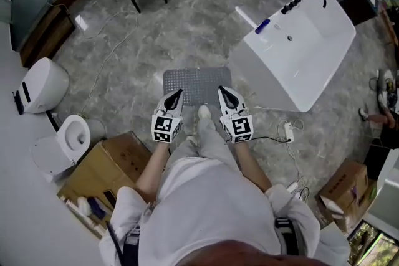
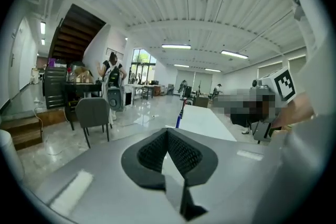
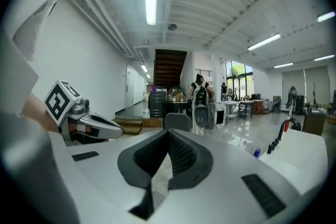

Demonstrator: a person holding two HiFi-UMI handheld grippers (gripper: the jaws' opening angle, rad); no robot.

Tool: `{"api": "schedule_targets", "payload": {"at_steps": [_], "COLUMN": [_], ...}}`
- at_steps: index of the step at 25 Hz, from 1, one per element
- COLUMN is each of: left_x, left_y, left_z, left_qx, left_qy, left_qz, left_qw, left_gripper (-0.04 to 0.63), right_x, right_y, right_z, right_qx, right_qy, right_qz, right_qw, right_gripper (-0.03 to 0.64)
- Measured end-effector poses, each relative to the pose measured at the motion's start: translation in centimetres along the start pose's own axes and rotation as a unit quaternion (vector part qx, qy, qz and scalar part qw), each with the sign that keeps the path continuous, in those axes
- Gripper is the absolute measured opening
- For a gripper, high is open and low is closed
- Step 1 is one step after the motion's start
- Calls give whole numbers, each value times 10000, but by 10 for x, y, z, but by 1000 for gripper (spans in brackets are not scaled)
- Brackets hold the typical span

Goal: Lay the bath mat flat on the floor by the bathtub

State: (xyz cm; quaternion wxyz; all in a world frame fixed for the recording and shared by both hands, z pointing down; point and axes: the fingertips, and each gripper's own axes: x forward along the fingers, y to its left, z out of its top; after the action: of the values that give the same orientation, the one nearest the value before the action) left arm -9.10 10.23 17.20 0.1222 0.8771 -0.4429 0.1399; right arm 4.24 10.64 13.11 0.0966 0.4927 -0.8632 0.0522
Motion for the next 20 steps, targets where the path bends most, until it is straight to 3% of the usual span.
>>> {"api": "schedule_targets", "payload": {"at_steps": [5,11,20], "left_x": [-55,-110,-134], "left_y": [-39,-58,-73], "left_z": [64,83,71], "left_qx": [171,178,409], "left_qy": [-550,-1008,-849], "left_qz": [-216,-220,-147], "left_qw": [9981,9945,9954], "left_gripper": [-2,-2,-2], "right_x": [-53,-73,-82], "right_y": [26,62,96], "right_z": [68,87,111], "right_qx": [-320,-503,-819], "right_qy": [-497,-773,-1183], "right_qz": [135,435,694], "right_qw": [9982,9948,9872], "right_gripper": [2,2,2]}}
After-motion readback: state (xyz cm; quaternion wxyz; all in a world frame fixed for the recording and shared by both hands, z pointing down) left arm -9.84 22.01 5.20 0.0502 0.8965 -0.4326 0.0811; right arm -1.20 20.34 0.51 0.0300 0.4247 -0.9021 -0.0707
